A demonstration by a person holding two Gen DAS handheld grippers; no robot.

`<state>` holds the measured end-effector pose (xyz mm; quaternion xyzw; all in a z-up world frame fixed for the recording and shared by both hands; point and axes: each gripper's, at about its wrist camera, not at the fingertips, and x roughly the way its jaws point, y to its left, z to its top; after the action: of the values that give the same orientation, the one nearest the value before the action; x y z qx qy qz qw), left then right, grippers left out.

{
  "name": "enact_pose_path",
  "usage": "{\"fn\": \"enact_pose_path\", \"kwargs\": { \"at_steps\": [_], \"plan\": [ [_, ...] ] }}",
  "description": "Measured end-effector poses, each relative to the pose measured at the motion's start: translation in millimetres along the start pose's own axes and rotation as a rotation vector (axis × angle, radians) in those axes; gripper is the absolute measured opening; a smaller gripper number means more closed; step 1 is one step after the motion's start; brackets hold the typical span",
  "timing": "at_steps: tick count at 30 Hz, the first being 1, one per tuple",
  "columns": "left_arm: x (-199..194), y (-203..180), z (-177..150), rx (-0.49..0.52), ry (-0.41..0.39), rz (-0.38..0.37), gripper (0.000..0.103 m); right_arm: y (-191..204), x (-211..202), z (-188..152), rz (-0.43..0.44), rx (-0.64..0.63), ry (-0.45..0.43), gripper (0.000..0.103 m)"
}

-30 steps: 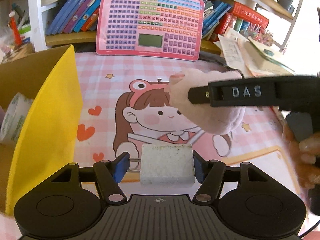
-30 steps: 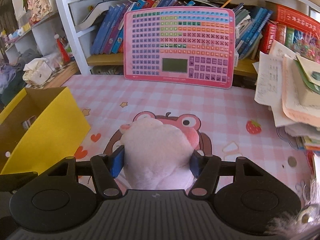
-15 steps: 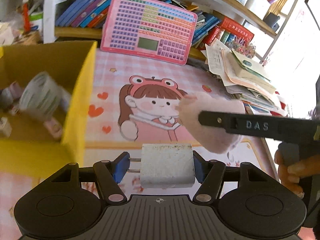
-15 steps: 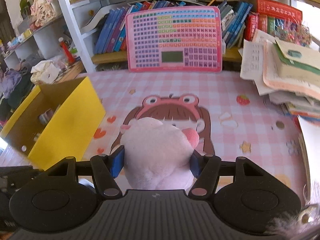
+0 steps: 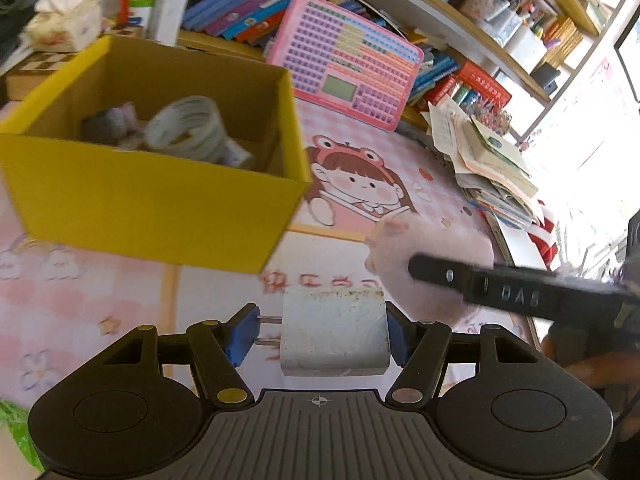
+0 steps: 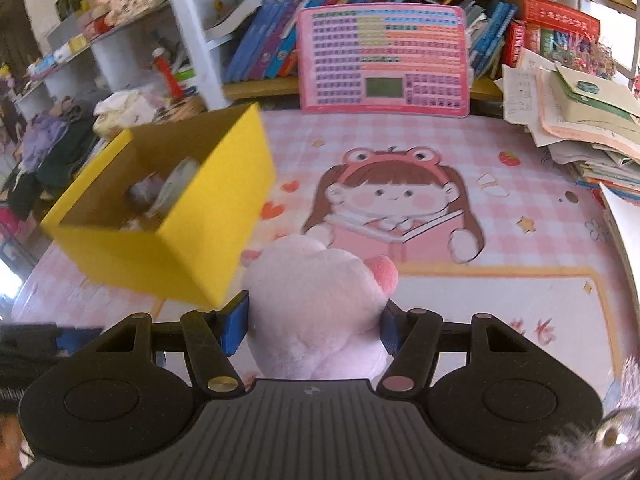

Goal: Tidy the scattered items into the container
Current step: 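Lift and carry the plush and charger block toward the yellow box with both tools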

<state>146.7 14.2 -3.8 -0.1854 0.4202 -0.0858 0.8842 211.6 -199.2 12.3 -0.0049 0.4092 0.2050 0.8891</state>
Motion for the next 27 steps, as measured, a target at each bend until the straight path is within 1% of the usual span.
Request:
{"fn": "enact_pose_path", "kwargs": {
  "at_steps": [6, 11, 15, 20, 27],
  "plan": [
    [-37, 30, -17, -0.007, -0.033, 0.007, 0.065, 42, -20, -30, 0.001, 0.006, -0.013, 0.061],
    [-59, 50, -24, -0.008, -0.041, 0.000, 0.065, 65, -34, -51, -0.018, 0.028, -0.014, 0.061],
    [-76, 64, -30, -0.013, -0.064, -0.007, 0.065, 86, -44, -65, -0.010, 0.031, -0.022, 0.061],
    [-92, 84, -40, -0.054, -0.085, -0.007, 0.065, 118, -45, -79, 0.025, -0.003, 0.016, 0.061],
    [-112, 115, -51, -0.137, -0.108, -0.006, 0.065, 155, -43, -81, 0.051, -0.072, 0.038, 0.061]
  ]
}}
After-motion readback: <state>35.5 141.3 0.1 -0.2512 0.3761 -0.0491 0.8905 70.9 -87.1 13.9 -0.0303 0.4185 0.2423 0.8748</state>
